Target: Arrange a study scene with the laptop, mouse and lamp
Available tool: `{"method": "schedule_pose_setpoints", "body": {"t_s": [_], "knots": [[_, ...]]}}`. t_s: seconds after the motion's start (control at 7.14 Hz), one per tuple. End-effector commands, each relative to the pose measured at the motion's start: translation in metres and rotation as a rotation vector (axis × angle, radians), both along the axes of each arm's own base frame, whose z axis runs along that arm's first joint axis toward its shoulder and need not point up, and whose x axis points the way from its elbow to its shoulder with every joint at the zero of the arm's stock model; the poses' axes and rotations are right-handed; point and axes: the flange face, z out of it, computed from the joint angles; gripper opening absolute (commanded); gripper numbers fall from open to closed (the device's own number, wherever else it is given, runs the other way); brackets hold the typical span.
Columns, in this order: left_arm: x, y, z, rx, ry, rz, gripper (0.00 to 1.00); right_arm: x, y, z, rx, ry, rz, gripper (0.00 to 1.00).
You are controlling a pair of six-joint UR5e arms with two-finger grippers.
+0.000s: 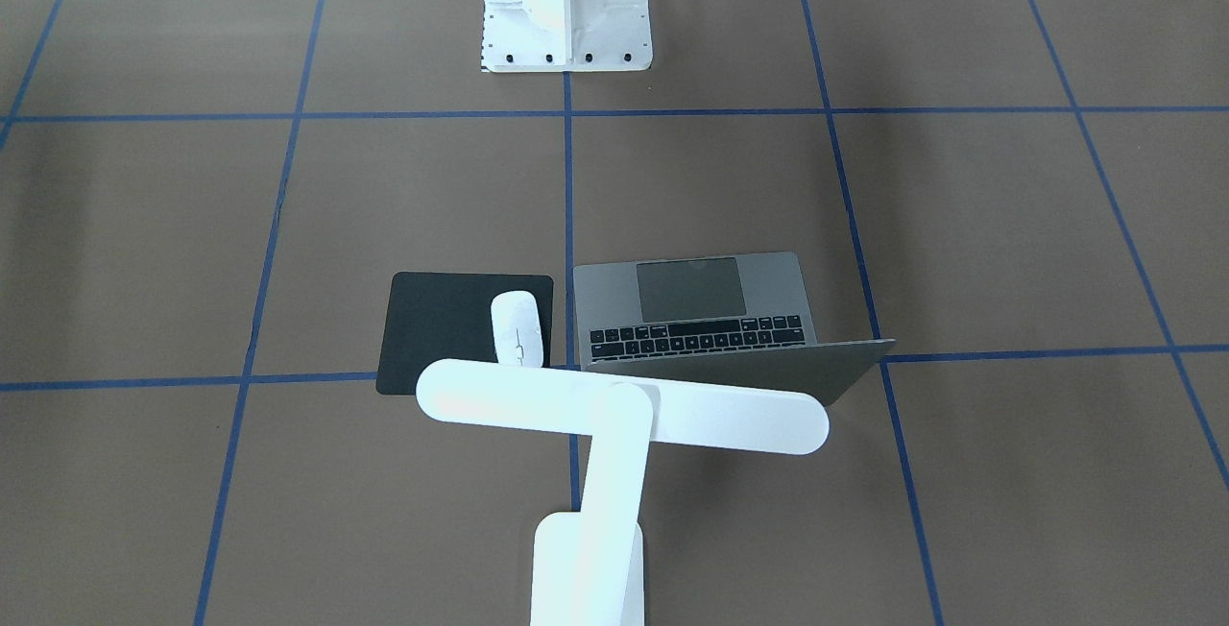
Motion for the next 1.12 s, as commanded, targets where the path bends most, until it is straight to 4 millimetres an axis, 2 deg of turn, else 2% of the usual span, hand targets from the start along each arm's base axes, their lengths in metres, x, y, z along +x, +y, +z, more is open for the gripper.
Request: {"method": "schedule_pose_setpoints", "body": {"t_s": [0.0,0.98], "knots": [[0.0002,-0.0001,-0.005,0.01,-0.003,0.001,1.0,-0.0019,-0.0003,-0.0023,0.006,0.0,-0.004,1.0],[0.0001,0.0032,-0.0043,0.006,0.002,-0.003,1.0,-0.0027,-0.0015,-0.0112,0.022,-0.011,-0.005,1.0]]}}
